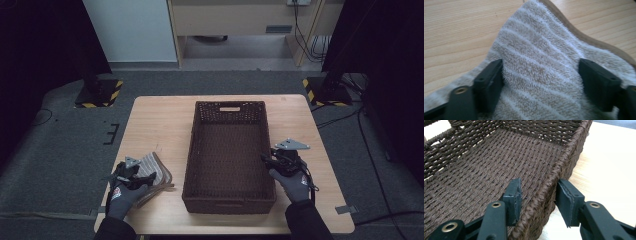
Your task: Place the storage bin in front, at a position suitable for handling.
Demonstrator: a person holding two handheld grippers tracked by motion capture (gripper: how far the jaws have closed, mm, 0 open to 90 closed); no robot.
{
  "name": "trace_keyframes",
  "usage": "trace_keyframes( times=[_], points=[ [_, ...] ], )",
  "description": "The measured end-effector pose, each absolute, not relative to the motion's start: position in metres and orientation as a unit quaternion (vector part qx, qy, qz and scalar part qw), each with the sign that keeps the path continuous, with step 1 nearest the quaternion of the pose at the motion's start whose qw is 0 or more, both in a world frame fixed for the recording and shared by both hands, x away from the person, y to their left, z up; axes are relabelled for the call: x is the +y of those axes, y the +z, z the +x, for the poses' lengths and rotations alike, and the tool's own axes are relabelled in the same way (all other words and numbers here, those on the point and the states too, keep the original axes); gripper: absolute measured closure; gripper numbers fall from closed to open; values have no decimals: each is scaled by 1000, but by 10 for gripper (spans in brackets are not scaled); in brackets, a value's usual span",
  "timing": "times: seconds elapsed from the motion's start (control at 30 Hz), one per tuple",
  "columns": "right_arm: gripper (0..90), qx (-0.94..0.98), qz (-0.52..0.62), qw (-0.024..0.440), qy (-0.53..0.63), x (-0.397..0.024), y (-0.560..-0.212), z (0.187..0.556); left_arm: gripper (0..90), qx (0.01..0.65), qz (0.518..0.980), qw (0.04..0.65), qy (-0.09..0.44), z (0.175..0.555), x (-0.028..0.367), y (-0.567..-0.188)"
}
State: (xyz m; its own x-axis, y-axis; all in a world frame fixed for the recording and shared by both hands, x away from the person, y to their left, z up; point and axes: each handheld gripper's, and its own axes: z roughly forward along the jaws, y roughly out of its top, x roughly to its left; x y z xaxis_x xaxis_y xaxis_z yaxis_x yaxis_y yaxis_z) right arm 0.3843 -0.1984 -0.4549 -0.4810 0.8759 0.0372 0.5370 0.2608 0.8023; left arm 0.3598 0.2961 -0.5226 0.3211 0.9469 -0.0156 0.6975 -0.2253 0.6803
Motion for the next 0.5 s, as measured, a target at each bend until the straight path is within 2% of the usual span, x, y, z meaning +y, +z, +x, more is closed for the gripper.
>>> trace_keyframes(
  times=[0.03,0.07,0.2,0.43,0.5],
  points=[
    [563,764,463,215,395,-198,-455,384,314,544,755,304,204,359,295,-521],
    [563,764,464,215,394,-198,-455,384,409,544,754,308,200,358,294,-520],
    [562,763,462,215,398,-199,-455,384,541,550,748,318,192,357,293,-519],
    [560,762,463,213,399,-199,-455,384,623,548,749,313,200,354,289,-514],
    [561,761,463,215,400,-199,-455,384,632,551,741,329,200,352,289,-510]
  ],
)
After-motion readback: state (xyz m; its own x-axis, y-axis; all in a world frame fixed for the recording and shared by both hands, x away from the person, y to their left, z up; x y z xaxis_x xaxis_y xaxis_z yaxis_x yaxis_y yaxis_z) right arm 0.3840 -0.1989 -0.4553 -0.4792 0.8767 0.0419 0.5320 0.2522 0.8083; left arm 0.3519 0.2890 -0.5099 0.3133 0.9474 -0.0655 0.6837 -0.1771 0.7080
